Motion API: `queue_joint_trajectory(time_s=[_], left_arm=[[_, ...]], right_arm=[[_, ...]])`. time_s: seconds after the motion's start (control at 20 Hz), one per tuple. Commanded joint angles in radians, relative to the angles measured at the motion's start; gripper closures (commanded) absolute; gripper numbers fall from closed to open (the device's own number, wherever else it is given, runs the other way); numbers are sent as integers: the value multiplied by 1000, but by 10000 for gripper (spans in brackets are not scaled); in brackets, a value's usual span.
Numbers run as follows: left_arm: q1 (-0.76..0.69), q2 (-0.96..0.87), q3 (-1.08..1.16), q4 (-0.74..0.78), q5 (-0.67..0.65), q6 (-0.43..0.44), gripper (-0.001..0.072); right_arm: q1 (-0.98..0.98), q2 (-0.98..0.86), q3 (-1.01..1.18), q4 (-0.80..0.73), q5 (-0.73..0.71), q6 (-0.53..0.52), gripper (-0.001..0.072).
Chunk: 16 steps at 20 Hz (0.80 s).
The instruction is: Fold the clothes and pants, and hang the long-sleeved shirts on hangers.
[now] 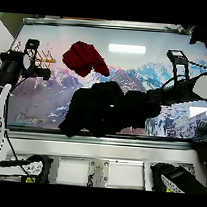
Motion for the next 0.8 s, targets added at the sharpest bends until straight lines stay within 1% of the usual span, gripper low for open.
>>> queue_joint_trajectory(time_s=[0.0,0.1,0.2,0.25,0.55,0.75], left_arm=[[42,-127,1,141,106,-16,25],[67,-184,2,168,149,-16,25],[96,-229,5,165,202,-16,25],[106,-259,29,164,208,-16,34],[116,-446,245,163,93,-18,33],[116,-495,291,162,103,-28,33]], right_arm=[[1,0,0,1,0,0,693],[1,0,0,1,0,0,693],[1,0,0,0,0,0,693],[1,0,0,1,0,0,693],[1,0,0,1,0,0,693],[1,0,0,1,0,0,693]])
